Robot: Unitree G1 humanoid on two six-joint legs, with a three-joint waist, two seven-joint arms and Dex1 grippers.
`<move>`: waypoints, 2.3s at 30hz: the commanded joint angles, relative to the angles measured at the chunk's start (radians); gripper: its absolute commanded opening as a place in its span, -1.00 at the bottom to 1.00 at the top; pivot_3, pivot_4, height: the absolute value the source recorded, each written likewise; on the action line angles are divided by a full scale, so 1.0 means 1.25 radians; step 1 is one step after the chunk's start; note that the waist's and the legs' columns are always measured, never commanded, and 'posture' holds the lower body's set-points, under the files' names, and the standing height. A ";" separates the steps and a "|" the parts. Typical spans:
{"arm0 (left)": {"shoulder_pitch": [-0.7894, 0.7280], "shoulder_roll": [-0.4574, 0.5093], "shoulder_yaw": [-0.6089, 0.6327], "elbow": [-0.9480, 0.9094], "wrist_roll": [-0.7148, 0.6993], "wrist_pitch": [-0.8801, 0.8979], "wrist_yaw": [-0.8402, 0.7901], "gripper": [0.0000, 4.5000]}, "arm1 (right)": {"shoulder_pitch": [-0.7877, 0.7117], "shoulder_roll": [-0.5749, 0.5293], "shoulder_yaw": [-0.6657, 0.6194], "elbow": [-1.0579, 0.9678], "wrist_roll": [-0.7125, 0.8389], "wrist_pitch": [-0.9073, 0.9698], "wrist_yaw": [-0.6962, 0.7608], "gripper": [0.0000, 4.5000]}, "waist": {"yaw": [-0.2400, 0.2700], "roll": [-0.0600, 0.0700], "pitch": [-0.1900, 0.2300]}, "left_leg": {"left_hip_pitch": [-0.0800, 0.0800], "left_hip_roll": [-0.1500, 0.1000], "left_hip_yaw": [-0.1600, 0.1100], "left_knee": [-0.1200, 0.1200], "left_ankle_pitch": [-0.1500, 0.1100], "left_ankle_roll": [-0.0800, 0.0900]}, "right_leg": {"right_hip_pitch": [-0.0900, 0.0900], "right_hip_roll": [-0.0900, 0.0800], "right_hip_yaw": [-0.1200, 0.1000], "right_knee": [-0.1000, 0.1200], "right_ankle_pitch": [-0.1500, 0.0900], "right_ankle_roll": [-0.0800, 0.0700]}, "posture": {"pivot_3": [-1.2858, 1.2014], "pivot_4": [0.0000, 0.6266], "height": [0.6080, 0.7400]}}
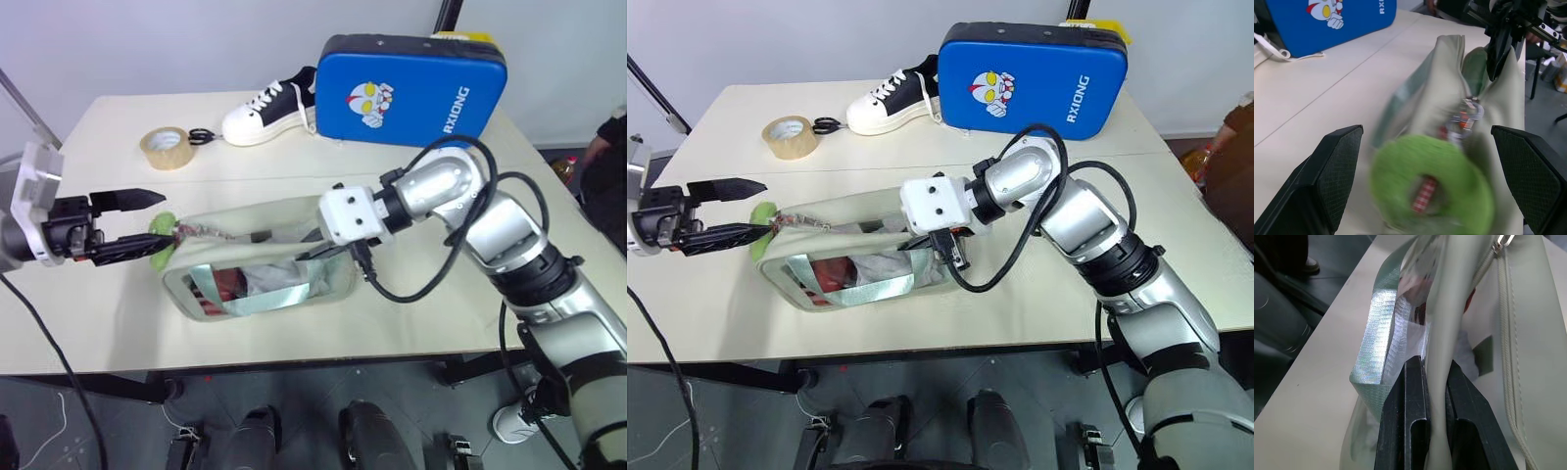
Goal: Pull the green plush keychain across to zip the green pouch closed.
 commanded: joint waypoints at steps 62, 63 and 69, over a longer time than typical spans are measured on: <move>-0.046 0.036 -0.023 0.001 0.019 -0.002 -0.040 1.00 | 0.098 -0.094 -0.140 -0.224 0.043 0.423 -0.174 -0.30 | 0.001 0.000 0.000 | 0.000 0.000 0.000 0.000 0.000 0.000 | 0.000 0.000 0.000 0.000 0.000 0.000 | 0.03 -0.52 0.98; -0.050 0.042 -0.025 0.011 0.029 -0.011 -0.042 1.00 | 0.097 -0.089 -0.139 -0.221 0.043 0.424 -0.178 -0.51 | 0.001 0.000 0.000 | 0.000 0.000 0.000 0.000 0.000 0.000 | 0.000 0.000 0.000 0.000 0.000 0.000 | 0.03 -0.52 0.98; -0.058 0.080 -0.050 0.062 0.091 -0.061 -0.061 1.00 | 0.095 -0.077 -0.134 -0.214 0.047 0.433 -0.192 -0.98 | 0.001 0.000 0.000 | 0.000 0.000 0.000 0.000 0.000 0.000 | 0.000 0.000 0.000 0.000 0.000 0.000 | 0.03 -0.52 0.98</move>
